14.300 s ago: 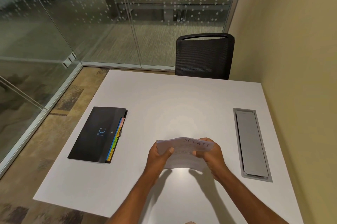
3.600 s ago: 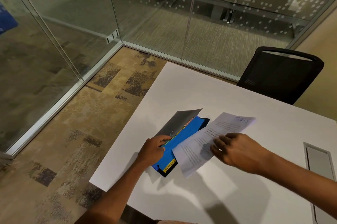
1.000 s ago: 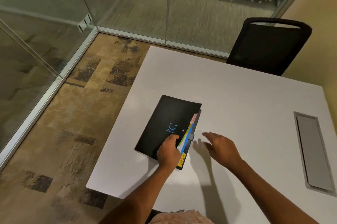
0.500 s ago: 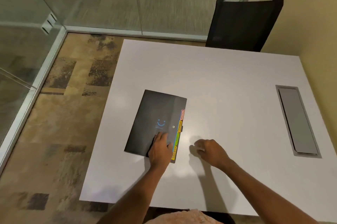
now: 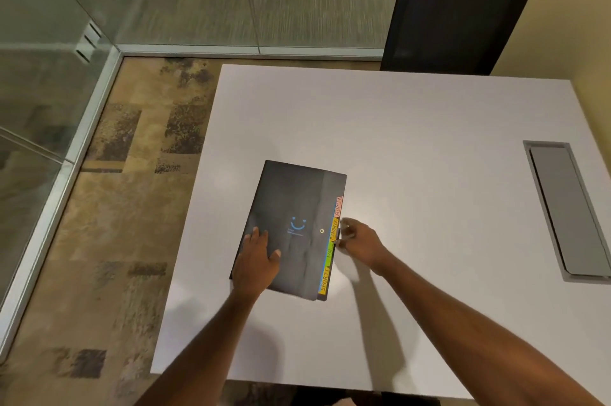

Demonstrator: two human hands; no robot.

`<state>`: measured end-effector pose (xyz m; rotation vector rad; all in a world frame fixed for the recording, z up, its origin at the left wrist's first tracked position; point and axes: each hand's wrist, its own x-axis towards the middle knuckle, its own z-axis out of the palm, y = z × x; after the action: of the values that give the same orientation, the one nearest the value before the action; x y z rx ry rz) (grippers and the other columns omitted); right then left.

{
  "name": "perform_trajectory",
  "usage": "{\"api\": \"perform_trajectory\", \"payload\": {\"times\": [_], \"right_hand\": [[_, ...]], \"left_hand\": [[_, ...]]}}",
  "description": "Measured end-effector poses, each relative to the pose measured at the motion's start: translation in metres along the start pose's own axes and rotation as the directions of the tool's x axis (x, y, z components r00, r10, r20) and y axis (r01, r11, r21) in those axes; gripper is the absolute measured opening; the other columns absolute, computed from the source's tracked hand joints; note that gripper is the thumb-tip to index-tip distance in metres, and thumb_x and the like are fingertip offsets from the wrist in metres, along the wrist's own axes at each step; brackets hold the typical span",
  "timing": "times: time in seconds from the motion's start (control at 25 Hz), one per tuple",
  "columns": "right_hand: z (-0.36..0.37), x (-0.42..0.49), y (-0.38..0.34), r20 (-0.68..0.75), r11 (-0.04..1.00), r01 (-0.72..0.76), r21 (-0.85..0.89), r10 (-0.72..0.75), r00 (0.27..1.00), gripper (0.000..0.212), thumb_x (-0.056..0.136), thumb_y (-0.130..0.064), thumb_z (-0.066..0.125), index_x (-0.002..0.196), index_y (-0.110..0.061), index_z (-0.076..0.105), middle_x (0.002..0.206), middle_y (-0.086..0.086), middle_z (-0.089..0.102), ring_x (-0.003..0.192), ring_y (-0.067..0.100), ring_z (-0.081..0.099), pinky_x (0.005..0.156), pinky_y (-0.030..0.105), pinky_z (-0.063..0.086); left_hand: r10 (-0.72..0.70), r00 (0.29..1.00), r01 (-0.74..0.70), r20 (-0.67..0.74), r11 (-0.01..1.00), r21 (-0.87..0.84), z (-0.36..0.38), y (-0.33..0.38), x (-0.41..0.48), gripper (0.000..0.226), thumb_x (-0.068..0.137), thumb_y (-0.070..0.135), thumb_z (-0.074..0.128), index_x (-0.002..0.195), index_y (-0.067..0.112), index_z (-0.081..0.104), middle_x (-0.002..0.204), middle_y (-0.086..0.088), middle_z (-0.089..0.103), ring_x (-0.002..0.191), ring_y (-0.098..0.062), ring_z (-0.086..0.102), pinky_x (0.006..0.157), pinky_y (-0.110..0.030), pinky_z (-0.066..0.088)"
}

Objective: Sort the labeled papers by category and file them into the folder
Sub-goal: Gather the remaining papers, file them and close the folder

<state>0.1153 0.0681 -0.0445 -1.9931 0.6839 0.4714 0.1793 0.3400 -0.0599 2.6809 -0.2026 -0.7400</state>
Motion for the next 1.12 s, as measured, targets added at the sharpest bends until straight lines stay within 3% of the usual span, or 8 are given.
{"api": "perform_trajectory", "payload": {"times": [0.16,0.32,0.44,0.52,0.64,0.76,0.96,1.12], "right_hand": [[0.001,0.006,-0.007,0.010,0.998,0.019,0.055,-0.020,1.000,0.042,0.080,0.009,0.061,0.100,-0.025,0.076,0.072,-0.014,0.066,0.067,0.013,0.056,0.069,0.029,0.048],[0.010,0.009,-0.005,-0.080,0.989,-0.078,0.130,0.089,0.993,0.041,0.072,0.001,0.059,0.110,-0.010,0.071,0.097,0.009,0.073,0.076,0.024,0.060,0.069,0.039,0.052],[0.014,0.010,-0.004,-0.067,0.979,-0.079,0.188,0.093,0.993,0.047,0.067,-0.001,0.057,0.104,-0.020,0.078,0.084,-0.001,0.068,0.069,0.020,0.057,0.065,0.034,0.046],[0.015,0.014,0.000,-0.057,0.971,-0.109,0.213,0.123,0.991,0.043,0.069,0.007,0.053,0.086,-0.024,0.076,0.070,-0.010,0.061,0.064,0.021,0.054,0.061,0.037,0.045],[0.012,0.021,0.002,-0.035,0.997,-0.056,0.061,0.058,0.998,0.042,0.079,0.017,0.055,0.076,-0.022,0.071,0.057,-0.016,0.057,0.059,0.015,0.050,0.057,0.025,0.042],[0.009,0.025,-0.004,-0.013,0.999,-0.003,-0.036,0.002,1.000,0.028,0.084,0.009,0.069,0.077,-0.019,0.070,0.070,-0.014,0.063,0.064,0.007,0.057,0.055,0.011,0.041],[0.003,0.033,-0.004,0.014,0.994,0.009,-0.107,-0.008,1.000,0.013,0.077,0.003,0.073,0.078,-0.008,0.065,0.090,0.012,0.077,0.081,0.030,0.070,0.077,0.039,0.058],[-0.012,0.034,0.005,0.150,0.982,-0.077,0.173,0.050,0.987,0.030,0.085,0.015,0.070,0.081,-0.014,0.066,0.099,0.010,0.073,0.092,0.026,0.072,0.080,0.034,0.061]], "left_hand": [[0.033,0.999,-0.036,0.033,0.994,0.100,-0.004,0.007,0.002,0.067,0.102,0.040,0.061,0.162,0.021,0.039,0.174,-0.014,0.024,0.160,-0.036,0.024,0.118,-0.049,0.040],[0.024,0.998,-0.032,0.053,0.987,0.155,-0.003,0.010,0.001,0.077,0.098,0.047,0.064,0.165,0.024,0.033,0.175,-0.013,0.021,0.161,-0.035,0.021,0.118,-0.048,0.040],[0.019,0.997,-0.032,0.071,0.982,0.185,-0.003,0.010,0.000,0.083,0.097,0.049,0.065,0.166,0.026,0.028,0.176,-0.013,0.017,0.162,-0.036,0.018,0.120,-0.049,0.039],[0.023,0.996,-0.040,0.080,0.976,0.213,-0.002,0.010,0.000,0.083,0.098,0.049,0.064,0.167,0.026,0.025,0.177,-0.013,0.015,0.162,-0.036,0.017,0.121,-0.048,0.038],[0.023,0.995,-0.043,0.100,0.978,0.205,-0.003,0.008,0.001,0.083,0.099,0.046,0.064,0.168,0.026,0.022,0.177,-0.012,0.012,0.163,-0.037,0.015,0.121,-0.049,0.038],[0.014,0.990,-0.045,0.141,0.975,0.219,-0.003,0.006,0.004,0.087,0.098,0.047,0.065,0.169,0.027,0.018,0.178,-0.012,0.008,0.163,-0.038,0.012,0.121,-0.050,0.037],[0.009,0.971,-0.077,0.239,0.958,0.277,-0.002,0.008,0.011,0.103,0.095,0.046,0.071,0.170,0.024,0.005,0.177,-0.019,0.001,0.162,-0.046,0.006,0.124,-0.051,0.031],[-0.002,0.968,-0.088,0.249,0.932,0.352,0.001,0.013,0.011,0.105,0.095,0.049,0.069,0.170,0.020,0.001,0.176,-0.024,-0.001,0.161,-0.050,0.005,0.127,-0.049,0.025]]}}
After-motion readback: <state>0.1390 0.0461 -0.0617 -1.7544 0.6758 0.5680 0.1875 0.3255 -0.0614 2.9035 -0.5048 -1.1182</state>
